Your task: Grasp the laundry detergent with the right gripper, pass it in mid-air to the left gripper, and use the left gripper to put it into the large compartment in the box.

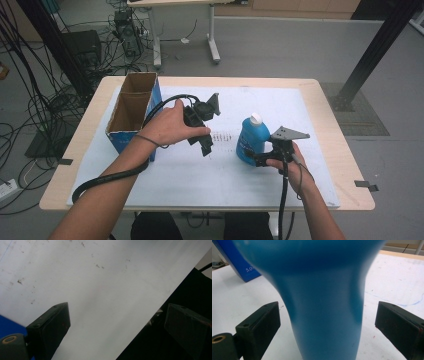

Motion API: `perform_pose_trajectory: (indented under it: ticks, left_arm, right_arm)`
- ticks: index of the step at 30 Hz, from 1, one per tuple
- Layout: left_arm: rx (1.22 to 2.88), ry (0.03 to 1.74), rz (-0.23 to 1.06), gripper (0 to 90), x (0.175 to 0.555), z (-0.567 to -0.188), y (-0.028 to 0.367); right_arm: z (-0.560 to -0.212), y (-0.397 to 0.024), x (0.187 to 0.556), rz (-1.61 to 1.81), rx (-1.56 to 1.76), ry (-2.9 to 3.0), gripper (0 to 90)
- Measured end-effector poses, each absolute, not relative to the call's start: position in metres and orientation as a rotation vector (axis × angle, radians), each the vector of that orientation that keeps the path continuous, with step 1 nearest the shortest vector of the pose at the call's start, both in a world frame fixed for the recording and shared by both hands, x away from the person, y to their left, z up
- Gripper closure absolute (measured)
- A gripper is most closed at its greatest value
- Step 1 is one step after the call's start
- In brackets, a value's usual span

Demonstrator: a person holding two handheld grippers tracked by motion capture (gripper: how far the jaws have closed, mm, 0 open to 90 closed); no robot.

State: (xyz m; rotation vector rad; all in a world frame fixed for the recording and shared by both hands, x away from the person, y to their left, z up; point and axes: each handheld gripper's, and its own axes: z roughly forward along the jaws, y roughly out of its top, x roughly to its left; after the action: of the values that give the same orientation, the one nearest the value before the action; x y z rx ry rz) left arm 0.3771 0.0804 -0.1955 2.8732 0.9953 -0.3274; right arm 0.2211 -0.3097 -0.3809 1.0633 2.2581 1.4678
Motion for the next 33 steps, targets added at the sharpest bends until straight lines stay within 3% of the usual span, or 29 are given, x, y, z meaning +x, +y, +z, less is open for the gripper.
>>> perform_pose_trajectory:
  ticks: [8,22,33]
  left_arm:
    - [2.874,0.998,-0.328,6.7,0.3773,-0.1963,0.0809]
    - [2.871,0.992,-0.335,6.7,0.3775,-0.1980,0.0803]
    - [2.872,0.990,-0.326,6.8,0.3776,-0.1951,0.0797]
  right_arm:
    - [-0.3841,-0.3079,0.2226,1.474,1.066,2.255,7.7]
    - [-0.3874,-0.3075,0.2211,1.479,1.077,2.234,18.3]
    - [-0.3890,-0.3062,0.2221,1.488,1.068,2.230,18.4]
